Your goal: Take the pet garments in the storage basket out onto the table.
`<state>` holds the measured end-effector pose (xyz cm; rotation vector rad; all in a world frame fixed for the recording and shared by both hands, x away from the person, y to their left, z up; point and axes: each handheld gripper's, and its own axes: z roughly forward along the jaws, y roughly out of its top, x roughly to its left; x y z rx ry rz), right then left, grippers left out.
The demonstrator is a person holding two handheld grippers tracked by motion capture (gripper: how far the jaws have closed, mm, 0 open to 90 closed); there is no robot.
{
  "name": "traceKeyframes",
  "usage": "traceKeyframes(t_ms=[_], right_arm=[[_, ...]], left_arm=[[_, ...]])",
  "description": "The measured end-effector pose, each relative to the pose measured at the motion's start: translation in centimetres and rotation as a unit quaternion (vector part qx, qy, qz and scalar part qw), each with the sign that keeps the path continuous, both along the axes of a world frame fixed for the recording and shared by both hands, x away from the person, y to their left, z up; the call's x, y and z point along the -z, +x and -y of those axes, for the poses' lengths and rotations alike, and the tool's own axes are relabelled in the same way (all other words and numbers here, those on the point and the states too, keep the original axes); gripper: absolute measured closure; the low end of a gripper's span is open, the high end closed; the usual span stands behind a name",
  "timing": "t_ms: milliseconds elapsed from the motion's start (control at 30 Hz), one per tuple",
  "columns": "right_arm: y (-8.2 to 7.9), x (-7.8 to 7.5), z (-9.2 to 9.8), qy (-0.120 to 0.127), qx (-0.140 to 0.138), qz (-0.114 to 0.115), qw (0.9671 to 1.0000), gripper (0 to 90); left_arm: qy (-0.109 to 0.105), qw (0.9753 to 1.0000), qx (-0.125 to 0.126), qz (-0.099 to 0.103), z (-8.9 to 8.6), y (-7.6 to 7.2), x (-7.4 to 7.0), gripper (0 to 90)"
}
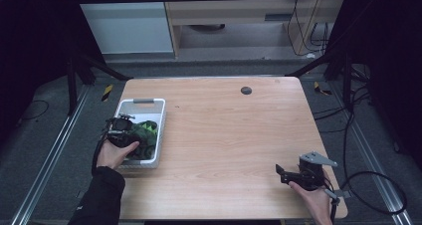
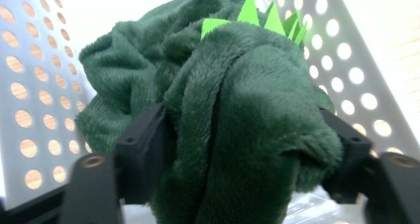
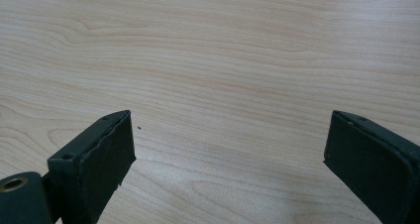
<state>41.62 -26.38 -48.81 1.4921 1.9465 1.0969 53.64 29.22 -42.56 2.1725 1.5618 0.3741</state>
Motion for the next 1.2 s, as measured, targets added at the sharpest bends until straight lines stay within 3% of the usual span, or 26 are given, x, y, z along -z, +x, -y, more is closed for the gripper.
traceKeyframes(t_ms=[300, 533, 800, 1200], right_arm=[[0.0, 0.0, 0.1, -0.002, 0.000, -0.001, 1.0000, 5.4], [0.0, 0.1, 0.0, -0.002, -0.002, -0.004, 1.0000, 5.3], [0.1, 0.1, 0.1, -0.001, -0.001, -0.003, 1.0000, 5.2], [0.1, 0.1, 0.0, -0.002, -0.001, -0.005, 1.0000, 5.1]], left_arm=[[-0.008, 0.9998, -0.011, -0.012, -0.2, 0.0, 0.2, 60.8], [-0.008, 0.9999, -0.008, -0.006, -0.4, -0.2, 0.0, 71.2], [-0.012, 0.9997, -0.002, 0.019, -0.7, -0.7, -0.9, 75.5], [-0.026, 0.9979, 0.002, 0.060, -1.4, -1.6, -3.6, 77.0]])
